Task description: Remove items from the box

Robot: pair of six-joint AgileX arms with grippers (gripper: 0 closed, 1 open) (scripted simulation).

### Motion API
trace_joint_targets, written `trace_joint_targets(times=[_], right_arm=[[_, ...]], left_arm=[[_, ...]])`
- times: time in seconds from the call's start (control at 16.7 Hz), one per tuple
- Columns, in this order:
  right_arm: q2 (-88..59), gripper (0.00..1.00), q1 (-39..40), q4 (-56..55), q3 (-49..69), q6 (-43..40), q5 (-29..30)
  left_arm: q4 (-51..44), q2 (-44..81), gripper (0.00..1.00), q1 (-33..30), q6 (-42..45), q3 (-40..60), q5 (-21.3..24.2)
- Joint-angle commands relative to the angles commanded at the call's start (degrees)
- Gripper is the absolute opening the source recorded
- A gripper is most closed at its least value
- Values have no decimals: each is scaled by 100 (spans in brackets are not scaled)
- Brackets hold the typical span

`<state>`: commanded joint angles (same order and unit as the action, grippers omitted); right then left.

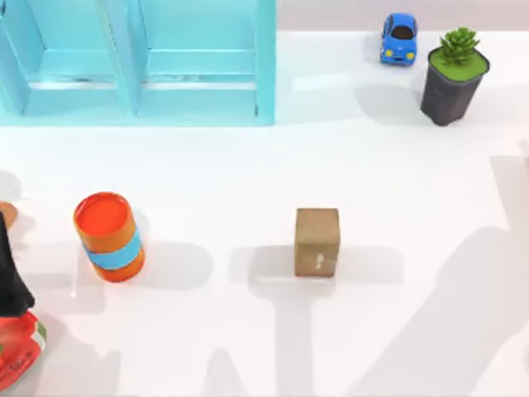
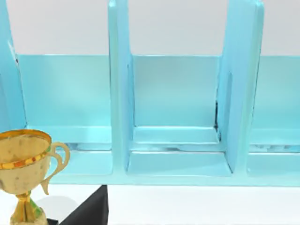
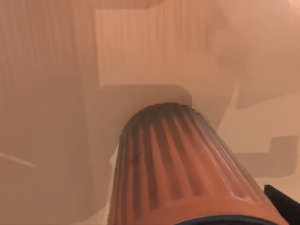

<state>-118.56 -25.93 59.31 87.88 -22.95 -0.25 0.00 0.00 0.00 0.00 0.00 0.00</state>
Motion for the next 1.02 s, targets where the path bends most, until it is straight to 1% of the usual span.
trace_joint_targets(times=[0.54,0.72,1.02], right_arm=[[70,0,-44,46,80,11,-67],[359,0,-313,317,606,30,-358],[769,0,-775,1067,1956,51,-677]], left_arm=[[0,0,100,0,0,0,0],[0,0,100,0,0,0,0],[0,0,100,0,0,0,0]])
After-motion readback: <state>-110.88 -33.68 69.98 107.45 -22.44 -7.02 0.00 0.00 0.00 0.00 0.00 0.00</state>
